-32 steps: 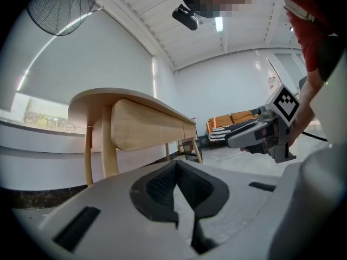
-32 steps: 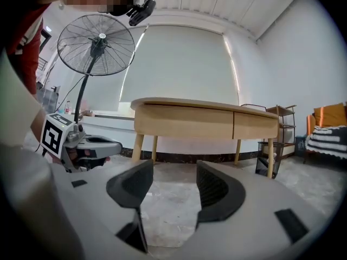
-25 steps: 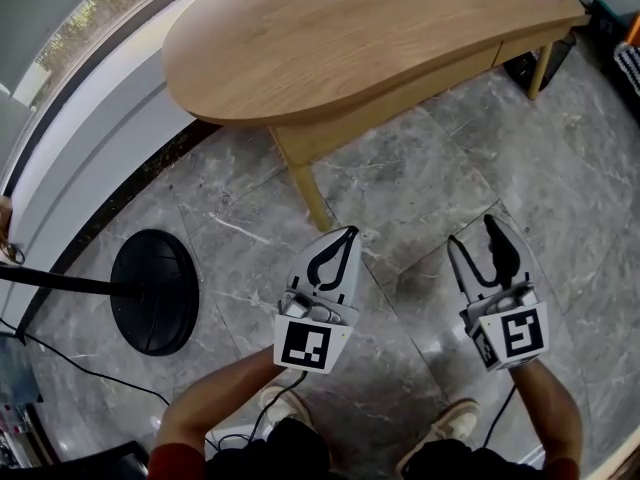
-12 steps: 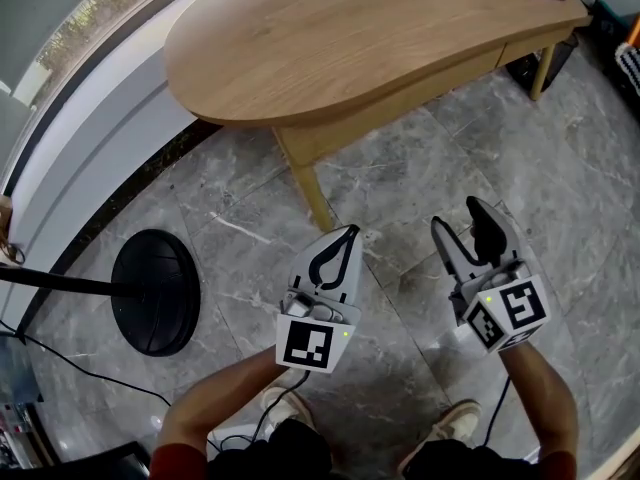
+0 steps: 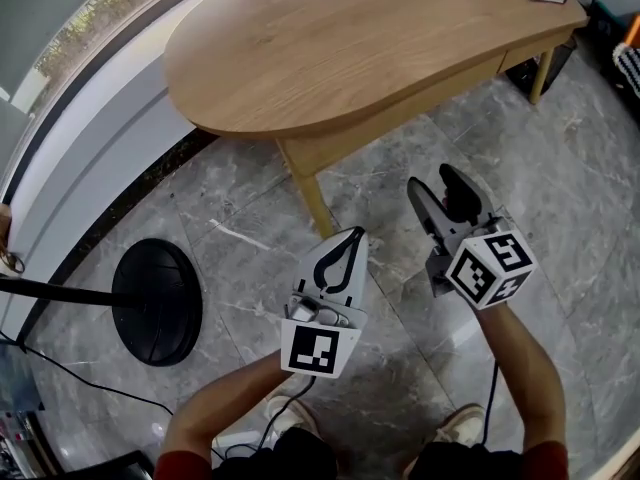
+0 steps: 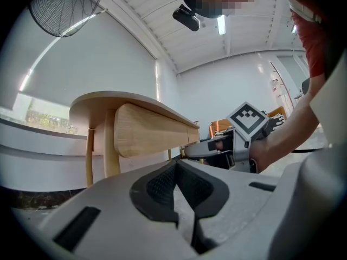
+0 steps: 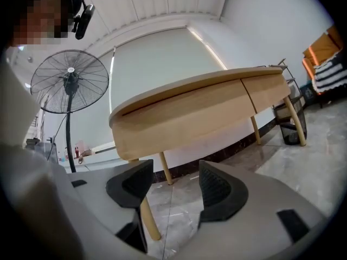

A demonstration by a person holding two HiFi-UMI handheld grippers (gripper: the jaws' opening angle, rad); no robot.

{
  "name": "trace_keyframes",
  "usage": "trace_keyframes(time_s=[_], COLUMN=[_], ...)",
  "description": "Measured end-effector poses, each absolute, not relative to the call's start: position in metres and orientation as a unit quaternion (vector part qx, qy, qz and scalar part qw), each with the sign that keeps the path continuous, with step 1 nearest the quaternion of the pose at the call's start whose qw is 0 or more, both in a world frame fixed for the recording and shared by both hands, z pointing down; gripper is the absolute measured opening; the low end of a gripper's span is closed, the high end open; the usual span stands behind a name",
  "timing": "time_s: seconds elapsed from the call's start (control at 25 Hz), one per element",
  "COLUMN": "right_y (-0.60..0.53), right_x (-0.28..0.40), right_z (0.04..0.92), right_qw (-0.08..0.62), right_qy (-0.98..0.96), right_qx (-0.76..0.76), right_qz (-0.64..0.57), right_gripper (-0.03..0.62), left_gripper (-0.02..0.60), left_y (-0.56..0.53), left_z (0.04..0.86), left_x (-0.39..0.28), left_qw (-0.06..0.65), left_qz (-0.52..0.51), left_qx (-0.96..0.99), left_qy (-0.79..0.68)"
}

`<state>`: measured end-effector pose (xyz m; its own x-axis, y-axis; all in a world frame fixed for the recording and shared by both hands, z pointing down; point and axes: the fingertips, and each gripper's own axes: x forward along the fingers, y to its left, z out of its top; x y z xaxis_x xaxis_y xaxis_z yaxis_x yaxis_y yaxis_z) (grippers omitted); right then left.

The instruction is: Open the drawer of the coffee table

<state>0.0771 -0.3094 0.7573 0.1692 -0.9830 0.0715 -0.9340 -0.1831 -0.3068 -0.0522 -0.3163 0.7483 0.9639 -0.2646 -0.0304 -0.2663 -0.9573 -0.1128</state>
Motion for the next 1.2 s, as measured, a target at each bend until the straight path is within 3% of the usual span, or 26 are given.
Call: trace_keyframes(time_s=[0.6,0.92,1.2], right_y=[-0.358,-0.374,-0.378], right_x=[0.113,0.141,0.151], right_z=[0.733,0.741,0.727], right_qw=[0.349,0.529,0.610], right_qy=[0.643,0.601,0.595], right_qx=[-0.661,-0.563,-0.490], right_qz=[-0.168,-0.204,-0.184], right_gripper=[0.245,0.245,0.227], left_gripper=[0.008,0.008,0.008], left_y=[-0.330,-0.336,-0.344], left_z=[0.753,0.763,0.770], left_x=[-0.054,-0.056,-0.062], left_qw=[0.035,0.026,0.019], left_qz=[0.008,-0.002,-0.011], left_qx=[-0.989,-0.989,-0.987], left_qy=[0.141,0.148,0.156])
